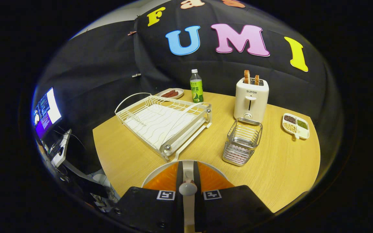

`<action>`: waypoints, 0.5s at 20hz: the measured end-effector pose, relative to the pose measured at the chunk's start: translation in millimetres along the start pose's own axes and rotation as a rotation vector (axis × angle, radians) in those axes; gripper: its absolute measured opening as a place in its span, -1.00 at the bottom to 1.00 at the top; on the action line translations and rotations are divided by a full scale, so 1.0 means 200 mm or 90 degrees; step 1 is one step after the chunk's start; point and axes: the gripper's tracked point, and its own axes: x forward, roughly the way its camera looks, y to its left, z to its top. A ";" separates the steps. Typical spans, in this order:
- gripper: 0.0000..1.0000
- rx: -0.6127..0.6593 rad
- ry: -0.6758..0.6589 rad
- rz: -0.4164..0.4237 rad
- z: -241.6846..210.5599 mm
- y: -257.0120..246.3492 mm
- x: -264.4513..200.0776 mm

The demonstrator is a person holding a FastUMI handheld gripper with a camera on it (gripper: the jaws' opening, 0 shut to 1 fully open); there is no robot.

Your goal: Take the plate from the dish rack, then take the spoon from the basket and place it into the plate.

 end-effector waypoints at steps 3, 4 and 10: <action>-0.64 0.010 0.027 0.001 -0.07 0.01 0.00; -0.64 0.013 0.030 -0.001 -0.08 0.01 0.00; 0.30 0.049 0.031 -0.010 -0.04 0.00 -0.01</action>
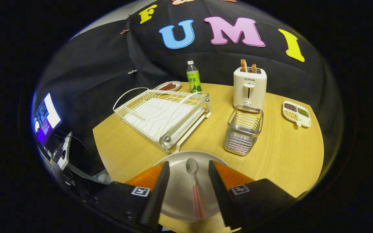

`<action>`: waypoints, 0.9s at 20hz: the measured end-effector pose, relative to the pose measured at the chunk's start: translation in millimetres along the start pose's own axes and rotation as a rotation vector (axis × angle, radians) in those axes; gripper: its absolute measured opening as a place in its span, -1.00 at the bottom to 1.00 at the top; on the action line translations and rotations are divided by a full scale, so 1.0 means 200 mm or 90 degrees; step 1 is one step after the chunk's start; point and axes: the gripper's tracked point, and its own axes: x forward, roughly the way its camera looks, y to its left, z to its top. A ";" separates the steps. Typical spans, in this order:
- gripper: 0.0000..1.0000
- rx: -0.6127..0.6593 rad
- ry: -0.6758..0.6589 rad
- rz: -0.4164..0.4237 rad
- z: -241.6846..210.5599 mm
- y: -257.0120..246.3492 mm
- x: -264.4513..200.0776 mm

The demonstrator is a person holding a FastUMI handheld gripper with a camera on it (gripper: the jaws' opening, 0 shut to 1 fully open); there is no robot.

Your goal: Take the plate from the dish rack, then take the spoon from the basket and place it into the plate.

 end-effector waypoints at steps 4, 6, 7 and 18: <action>0.97 0.018 -0.040 -0.034 0.14 -0.05 -0.07; 0.97 0.024 -0.073 -0.057 0.24 -0.07 -0.13; 0.97 0.028 -0.088 -0.070 0.30 -0.08 -0.17; 0.97 0.144 -0.276 -0.276 0.80 -0.09 -0.70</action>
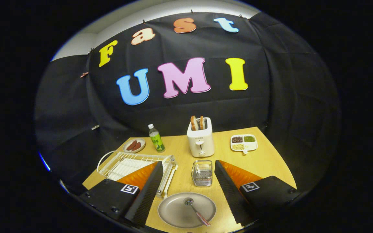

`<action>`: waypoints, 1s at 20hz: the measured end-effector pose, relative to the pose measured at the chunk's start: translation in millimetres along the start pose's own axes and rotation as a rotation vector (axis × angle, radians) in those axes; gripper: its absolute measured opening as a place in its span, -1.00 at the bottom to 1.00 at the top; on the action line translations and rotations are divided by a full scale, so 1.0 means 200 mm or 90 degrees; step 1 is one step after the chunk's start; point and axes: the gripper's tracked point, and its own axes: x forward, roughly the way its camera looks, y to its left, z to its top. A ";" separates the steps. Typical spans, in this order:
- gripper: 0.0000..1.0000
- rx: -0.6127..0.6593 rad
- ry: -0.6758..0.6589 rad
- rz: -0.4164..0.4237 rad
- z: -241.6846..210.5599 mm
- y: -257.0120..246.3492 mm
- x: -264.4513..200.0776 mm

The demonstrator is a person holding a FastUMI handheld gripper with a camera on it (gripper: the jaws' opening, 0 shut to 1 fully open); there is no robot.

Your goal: Take the plate from the dish rack, then take the spoon from the basket and place it into the plate.

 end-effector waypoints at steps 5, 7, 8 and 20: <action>0.97 0.004 -0.075 -0.080 0.13 0.02 -0.19; 0.97 -0.005 -0.099 -0.102 0.17 0.05 -0.27; 0.97 -0.011 -0.106 -0.110 0.18 0.06 -0.31; 0.97 0.010 -0.128 -0.167 0.19 0.07 -0.46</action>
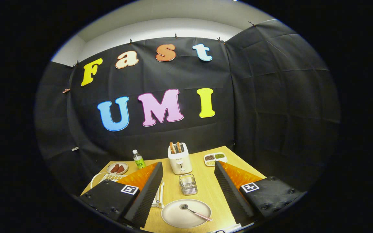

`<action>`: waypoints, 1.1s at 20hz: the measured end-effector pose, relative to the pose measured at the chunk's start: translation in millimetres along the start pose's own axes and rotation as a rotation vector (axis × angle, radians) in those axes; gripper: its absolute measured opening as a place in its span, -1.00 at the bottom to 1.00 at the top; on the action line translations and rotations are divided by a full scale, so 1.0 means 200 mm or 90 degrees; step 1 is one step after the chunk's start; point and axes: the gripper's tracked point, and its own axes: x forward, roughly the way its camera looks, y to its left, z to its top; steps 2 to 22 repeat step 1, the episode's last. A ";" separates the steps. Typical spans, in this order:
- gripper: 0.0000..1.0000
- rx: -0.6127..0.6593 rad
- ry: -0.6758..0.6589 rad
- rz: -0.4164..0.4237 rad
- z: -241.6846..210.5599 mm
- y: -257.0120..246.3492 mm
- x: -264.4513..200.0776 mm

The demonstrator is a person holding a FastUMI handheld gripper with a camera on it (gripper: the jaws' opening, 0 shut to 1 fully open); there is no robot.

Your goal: Take the plate from the dish rack, then take the spoon from the basket and place it into the plate.

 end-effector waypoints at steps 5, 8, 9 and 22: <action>0.97 0.000 0.002 -0.002 0.00 0.00 0.01; 0.97 0.000 0.002 -0.002 0.00 0.00 0.01; 0.97 0.000 0.002 -0.002 0.00 0.00 0.01; 0.97 0.000 0.002 -0.002 0.00 0.00 0.01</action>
